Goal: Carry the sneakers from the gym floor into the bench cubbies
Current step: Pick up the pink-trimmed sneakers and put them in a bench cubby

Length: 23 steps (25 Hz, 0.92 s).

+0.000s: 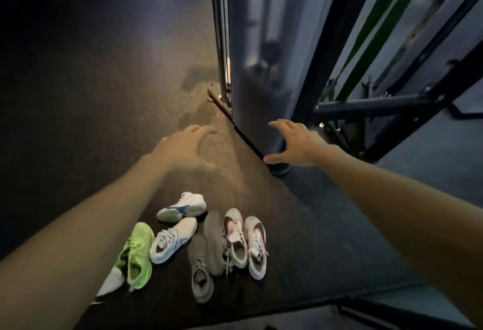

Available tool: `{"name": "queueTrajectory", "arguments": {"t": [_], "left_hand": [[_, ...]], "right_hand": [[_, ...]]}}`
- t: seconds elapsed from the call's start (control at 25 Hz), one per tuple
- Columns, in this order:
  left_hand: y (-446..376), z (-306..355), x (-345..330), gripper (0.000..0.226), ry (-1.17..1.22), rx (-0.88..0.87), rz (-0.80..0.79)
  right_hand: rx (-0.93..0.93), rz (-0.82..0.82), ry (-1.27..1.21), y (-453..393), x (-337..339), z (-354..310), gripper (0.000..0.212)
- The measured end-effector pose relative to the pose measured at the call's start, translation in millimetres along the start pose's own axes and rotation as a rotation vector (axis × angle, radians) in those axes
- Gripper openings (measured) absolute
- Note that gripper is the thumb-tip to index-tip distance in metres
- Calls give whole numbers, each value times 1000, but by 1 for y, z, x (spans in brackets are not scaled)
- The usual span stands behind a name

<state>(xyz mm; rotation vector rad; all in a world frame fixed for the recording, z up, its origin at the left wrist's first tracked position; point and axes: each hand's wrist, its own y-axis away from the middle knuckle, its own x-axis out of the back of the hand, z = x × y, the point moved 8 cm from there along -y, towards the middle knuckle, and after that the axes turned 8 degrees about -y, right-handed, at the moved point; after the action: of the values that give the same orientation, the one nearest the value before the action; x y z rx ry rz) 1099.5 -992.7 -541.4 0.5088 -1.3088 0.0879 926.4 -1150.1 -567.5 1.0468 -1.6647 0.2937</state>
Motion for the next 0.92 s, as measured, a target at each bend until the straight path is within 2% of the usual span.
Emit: {"name": "queueTrajectory", "arguments": {"t": [0.12, 0.32, 0.56, 0.68, 0.76, 0.84, 0.92], "left_hand": [[-40, -17, -119, 91, 30, -11, -83], [-76, -38, -360, 95, 105, -51, -299], [-87, -45, -568, 99, 92, -75, -390], [-81, -36, -649, 96, 71, -87, -432], [-76, -28, -678, 86, 13, -114, -394], [-75, -17, -698, 67, -65, -148, -327], [-75, -6, -714, 44, -93, -129, -293]], "right_hand": [[-38, -51, -36, -36, -109, 42, 99], [-120, -141, -107, -74, -315, 122, 98], [-182, -274, -164, -72, -507, 190, 94], [-198, -317, -222, -56, -579, 208, 86], [-207, -320, -280, -45, -607, 213, 66], [-242, -372, -335, -31, -639, 218, 46], [-282, -448, -339, -17, -666, 222, 44]]}}
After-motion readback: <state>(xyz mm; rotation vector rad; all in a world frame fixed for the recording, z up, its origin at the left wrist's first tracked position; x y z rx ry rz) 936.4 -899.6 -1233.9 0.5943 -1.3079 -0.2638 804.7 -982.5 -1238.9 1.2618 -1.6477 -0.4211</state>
